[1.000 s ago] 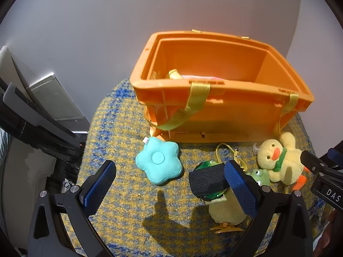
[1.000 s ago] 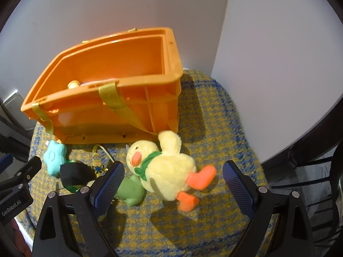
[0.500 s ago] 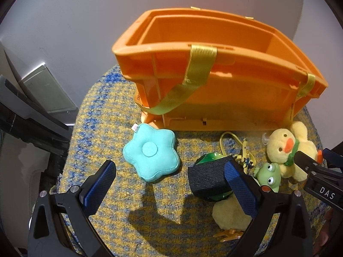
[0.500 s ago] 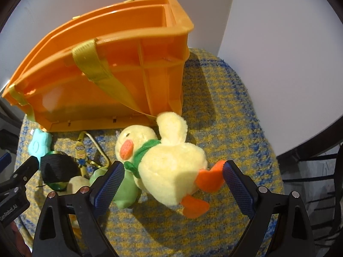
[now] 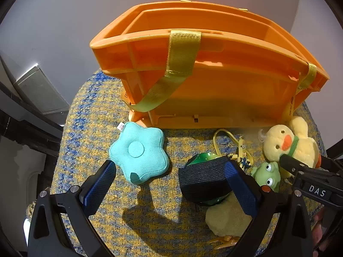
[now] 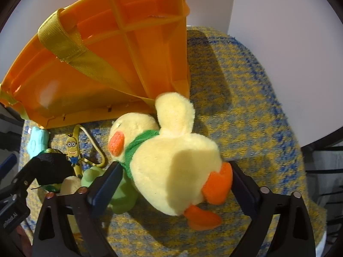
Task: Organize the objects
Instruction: 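Grasp the black fabric ball with the left tool while the right tool grasps the yellow plush duck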
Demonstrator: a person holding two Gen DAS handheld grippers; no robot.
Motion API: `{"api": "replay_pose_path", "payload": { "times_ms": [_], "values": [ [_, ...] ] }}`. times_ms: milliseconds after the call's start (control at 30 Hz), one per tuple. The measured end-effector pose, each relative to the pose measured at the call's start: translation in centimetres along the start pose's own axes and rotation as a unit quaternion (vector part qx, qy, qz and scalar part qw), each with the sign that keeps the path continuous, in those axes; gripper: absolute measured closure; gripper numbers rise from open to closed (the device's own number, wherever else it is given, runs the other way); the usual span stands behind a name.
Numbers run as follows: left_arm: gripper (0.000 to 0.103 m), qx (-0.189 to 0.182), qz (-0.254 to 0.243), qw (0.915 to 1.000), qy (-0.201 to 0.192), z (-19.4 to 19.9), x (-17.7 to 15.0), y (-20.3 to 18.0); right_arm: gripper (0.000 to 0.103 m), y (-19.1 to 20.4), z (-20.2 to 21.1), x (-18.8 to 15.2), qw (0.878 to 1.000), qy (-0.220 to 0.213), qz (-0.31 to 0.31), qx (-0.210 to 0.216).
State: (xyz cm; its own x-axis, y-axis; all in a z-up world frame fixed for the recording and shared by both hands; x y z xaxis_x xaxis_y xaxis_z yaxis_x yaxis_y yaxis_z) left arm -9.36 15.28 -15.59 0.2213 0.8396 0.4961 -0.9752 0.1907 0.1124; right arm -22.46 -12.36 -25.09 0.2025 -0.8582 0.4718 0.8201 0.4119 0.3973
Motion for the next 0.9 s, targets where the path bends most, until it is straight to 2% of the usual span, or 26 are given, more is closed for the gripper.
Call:
{"api": "replay_pose_path", "payload": {
  "times_ms": [133, 467, 500, 633, 900],
  "values": [
    [0.000, -0.004, -0.005, 1.0000, 0.001, 0.1, -0.1, 0.2, 0.023, 0.2, 0.4, -0.2, 1.000, -0.009, 0.000, 0.005],
    [0.000, -0.016, -0.027, 0.9995, -0.008, 1.3, -0.5, -0.4, 0.035, 0.1, 1.9, -0.7, 1.000, -0.017, -0.009, 0.014],
    [0.000, -0.018, -0.032, 0.9993, -0.010, 1.4, -0.4, -0.6, 0.040, 0.0, 2.2, -0.8, 1.000, -0.019, -0.010, 0.014],
    [0.000, -0.026, -0.039, 0.9988, -0.012, 1.3, -0.4, -1.3, 0.041, 0.0, 3.7, -1.3, 0.999, -0.032, -0.010, 0.001],
    [0.001, -0.048, -0.049, 0.9976, 0.006, -0.4, -1.0, -2.8, 0.045, -1.4, 3.8, -1.2, 0.999, -0.037, -0.010, -0.008]
  ]
}}
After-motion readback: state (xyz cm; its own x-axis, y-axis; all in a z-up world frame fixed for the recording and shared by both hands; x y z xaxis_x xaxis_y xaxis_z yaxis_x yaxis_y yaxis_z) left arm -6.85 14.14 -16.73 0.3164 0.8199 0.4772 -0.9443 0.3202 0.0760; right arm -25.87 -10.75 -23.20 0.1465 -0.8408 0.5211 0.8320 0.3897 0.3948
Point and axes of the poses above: each gripper's, at about its wrist camera, not at the fingertips, and z roughly against the way its jaws point, y to its left, x to its top, the point moved 2 cm from there along -z, roughly the way its jaws point, and after that the axes turned 4 degrees about -x, right-handed, at the moved point
